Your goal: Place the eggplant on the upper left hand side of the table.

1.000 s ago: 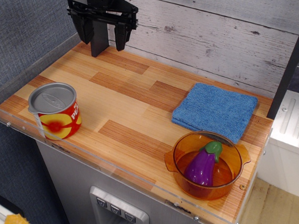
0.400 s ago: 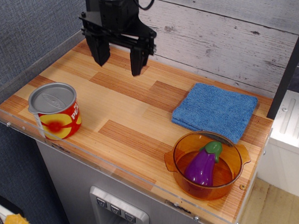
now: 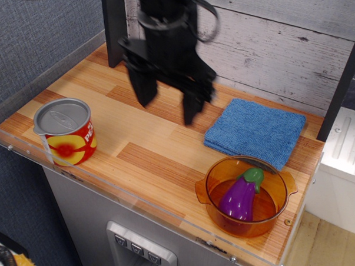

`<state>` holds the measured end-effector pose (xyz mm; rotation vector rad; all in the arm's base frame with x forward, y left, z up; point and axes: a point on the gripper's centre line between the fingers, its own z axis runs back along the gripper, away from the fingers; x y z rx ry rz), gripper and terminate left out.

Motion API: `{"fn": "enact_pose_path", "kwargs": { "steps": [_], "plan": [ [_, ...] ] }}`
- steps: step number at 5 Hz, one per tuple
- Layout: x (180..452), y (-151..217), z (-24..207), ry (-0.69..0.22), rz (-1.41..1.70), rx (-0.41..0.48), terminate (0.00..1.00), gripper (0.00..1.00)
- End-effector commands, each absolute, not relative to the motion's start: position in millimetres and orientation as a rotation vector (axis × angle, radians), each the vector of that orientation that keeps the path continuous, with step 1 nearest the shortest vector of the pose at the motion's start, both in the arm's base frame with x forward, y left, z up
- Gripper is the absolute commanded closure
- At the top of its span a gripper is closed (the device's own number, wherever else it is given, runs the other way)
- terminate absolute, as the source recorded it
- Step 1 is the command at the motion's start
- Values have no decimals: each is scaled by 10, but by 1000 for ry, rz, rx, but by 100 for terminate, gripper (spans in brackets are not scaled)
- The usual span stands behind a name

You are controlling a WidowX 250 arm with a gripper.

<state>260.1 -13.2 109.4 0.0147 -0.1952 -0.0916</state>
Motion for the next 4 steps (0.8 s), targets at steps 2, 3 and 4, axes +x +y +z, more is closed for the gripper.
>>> {"fn": "enact_pose_path", "kwargs": {
  "steps": [2, 3, 4],
  "plan": [
    [2447, -625, 924, -199, -229, 12, 0, 0],
    [2505, -729, 820, -195, -240, -11, 0, 0],
    [2549, -803, 766, -196, -221, -26, 0, 0]
  ]
}}
